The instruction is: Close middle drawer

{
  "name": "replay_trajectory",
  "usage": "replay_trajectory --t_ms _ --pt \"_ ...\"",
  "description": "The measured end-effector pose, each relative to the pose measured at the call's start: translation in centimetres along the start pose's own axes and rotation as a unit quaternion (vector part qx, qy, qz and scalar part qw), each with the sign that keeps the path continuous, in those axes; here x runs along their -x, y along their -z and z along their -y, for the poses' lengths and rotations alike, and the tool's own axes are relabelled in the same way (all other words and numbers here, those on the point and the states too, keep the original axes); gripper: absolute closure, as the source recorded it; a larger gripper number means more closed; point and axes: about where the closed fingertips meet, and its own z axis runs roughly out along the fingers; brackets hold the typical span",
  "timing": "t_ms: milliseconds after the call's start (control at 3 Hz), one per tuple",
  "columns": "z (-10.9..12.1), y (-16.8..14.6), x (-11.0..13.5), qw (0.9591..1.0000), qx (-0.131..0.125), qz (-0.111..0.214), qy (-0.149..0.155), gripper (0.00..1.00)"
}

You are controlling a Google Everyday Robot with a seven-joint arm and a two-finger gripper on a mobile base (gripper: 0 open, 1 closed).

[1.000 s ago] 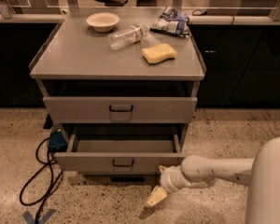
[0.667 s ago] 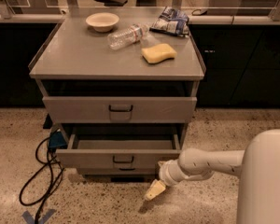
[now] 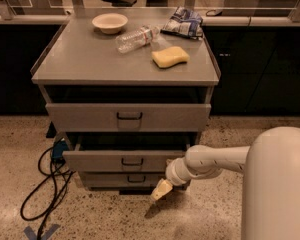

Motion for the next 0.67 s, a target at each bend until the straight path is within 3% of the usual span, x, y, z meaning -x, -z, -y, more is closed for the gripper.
replay_trajectory --t_ms 333,667 --pt "0.0 0.0 0.0 1.0000 0.000 0.000 0.000 0.00" --pt "1.5 -0.6 -0.8 0.9996 0.008 0.023 0.017 0.00"
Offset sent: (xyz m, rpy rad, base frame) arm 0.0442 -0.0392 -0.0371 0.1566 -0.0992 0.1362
